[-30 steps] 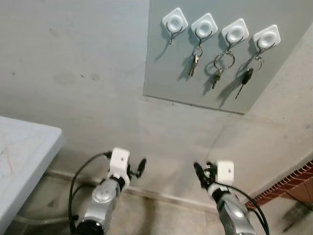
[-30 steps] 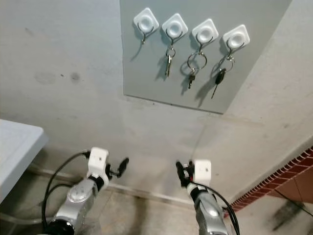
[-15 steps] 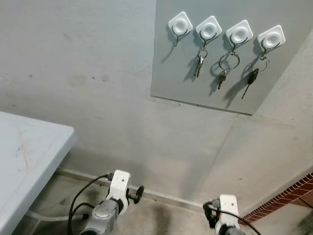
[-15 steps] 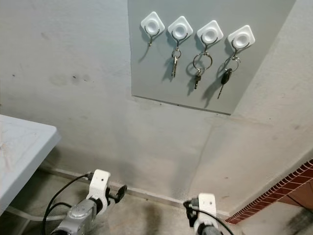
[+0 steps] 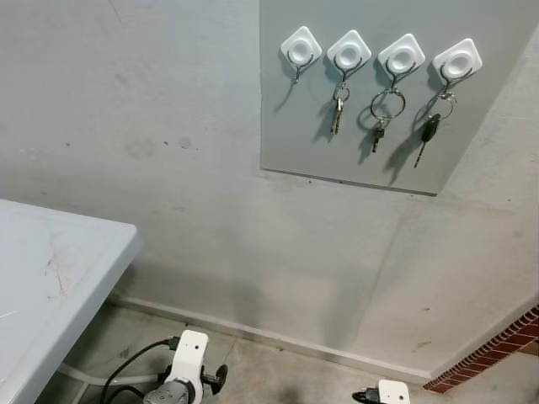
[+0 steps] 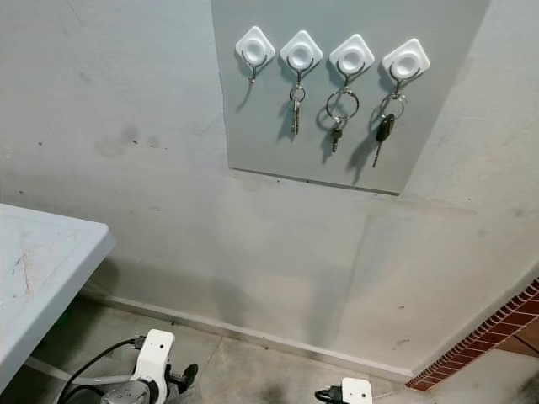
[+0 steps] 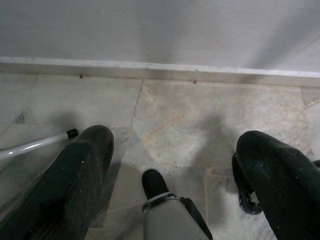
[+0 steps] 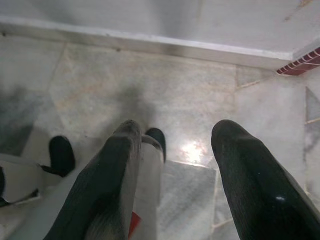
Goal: Hang keys on a hook
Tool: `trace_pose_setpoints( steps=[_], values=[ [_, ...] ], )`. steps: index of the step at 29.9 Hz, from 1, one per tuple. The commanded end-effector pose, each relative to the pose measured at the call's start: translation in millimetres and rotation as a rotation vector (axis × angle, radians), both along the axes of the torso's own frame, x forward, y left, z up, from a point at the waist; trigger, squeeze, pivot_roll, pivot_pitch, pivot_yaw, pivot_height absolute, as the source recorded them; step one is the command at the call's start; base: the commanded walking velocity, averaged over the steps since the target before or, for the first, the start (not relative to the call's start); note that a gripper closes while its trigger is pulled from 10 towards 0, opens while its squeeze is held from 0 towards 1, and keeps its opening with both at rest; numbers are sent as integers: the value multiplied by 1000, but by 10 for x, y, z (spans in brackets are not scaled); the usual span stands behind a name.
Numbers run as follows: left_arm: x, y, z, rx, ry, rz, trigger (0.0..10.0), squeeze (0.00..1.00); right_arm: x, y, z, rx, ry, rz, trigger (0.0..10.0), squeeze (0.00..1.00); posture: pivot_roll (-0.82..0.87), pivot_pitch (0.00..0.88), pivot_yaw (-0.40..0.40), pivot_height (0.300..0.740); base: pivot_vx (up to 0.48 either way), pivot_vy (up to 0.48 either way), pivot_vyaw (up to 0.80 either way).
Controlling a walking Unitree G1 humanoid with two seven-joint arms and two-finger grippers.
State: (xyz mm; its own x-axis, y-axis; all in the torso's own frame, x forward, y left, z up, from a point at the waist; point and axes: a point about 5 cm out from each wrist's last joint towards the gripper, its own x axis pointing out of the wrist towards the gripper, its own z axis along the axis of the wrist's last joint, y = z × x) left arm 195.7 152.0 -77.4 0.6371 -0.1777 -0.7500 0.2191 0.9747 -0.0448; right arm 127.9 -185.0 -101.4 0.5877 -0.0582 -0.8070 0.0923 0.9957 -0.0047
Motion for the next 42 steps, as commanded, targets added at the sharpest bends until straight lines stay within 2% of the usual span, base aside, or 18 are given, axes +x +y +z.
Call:
trace_pose_setpoints(
  steps=[1, 6, 10, 15, 19, 23, 38, 42],
  values=[
    [40, 8, 18, 14, -5, -3, 10000, 0, -30, -5, -13, -17, 22, 22, 10000, 0, -86, 0, 29, 740, 0, 0, 0],
    [111, -60, 58, 28, -45, -9, 10000, 0, 7, -53, 2, -26, 19, 32, 10000, 0, -71, 0, -5, 740, 0, 0, 0],
    [134, -87, 73, 71, -69, -51, 10000, 0, 34, -67, 12, -35, 18, 47, 10000, 0, -58, 0, -30, 740, 0, 0, 0],
    [45, -4, 23, 97, -46, 15, 10000, 0, 67, -79, 19, -50, 29, 83, 10000, 0, -32, 0, -49, 740, 0, 0, 0],
    [-42, 29, -27, 67, 1, 56, 10000, 0, 92, -59, 22, -46, 30, 92, 10000, 0, -26, 0, -47, 740, 0, 0, 0],
    [-109, 30, -59, 57, 19, 49, 10000, 0, 101, -34, 20, -43, 34, 100, 10000, 0, -20, 0, -49, 740, 0, 0, 0],
    [-113, 0, -63, 50, 25, 41, 10000, 0, 86, -26, 10, -49, 50, 112, 10000, 0, -21, 0, -46, 740, 0, 0, 0],
    [-133, 14, -74, 56, 33, 38, 10000, 0, 84, -24, 10, -49, 50, 111, 10000, 0, -28, 0, -41, 740, 0, 0, 800]
  ],
)
